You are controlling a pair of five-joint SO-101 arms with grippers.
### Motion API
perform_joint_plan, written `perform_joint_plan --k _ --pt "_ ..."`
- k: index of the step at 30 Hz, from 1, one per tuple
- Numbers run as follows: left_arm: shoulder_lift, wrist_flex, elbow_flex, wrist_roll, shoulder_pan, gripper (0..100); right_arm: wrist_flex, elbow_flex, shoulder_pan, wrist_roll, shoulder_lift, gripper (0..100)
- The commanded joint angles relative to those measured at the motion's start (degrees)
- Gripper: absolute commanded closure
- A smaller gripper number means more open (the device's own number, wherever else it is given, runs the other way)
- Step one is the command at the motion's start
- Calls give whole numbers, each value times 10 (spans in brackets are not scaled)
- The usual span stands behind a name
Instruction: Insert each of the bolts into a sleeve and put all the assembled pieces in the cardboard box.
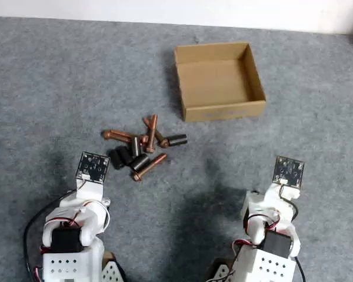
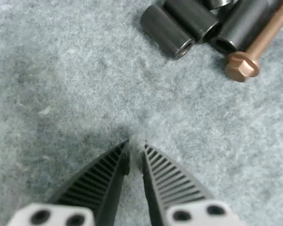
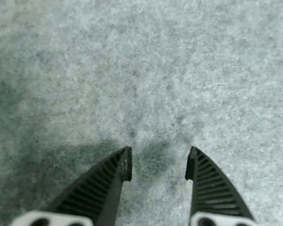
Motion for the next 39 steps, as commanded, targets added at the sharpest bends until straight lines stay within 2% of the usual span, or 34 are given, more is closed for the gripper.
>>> perform_joint_plan --k 1,21,24,26,28,30,31,34,36,39 --pt "1 4 11 -3 9 944 1 60 6 -4 0 817" --pt "0 3 11 -4 7 943 13 61 -19 -4 0 817" --pt "0 0 -1 -10 -50 943 15 61 7 -4 0 817" --pt "0 -34 -11 -47 -136 944 14 60 58 -4 0 817" --pt "0 -99 -20 -112 -194 944 10 60 116 -3 0 817" --pt "1 -148 -41 -129 -193 944 -18 59 153 12 0 817" --pt "3 -147 -61 -129 -183 944 -28 58 157 28 0 817" --pt "5 -69 -147 -123 -125 941 -13 29 125 41 1 815" --pt "11 -21 -211 -95 -92 941 6 8 70 41 4 815" --pt "84 -50 -262 -68 -86 943 14 -10 -28 44 5 815"
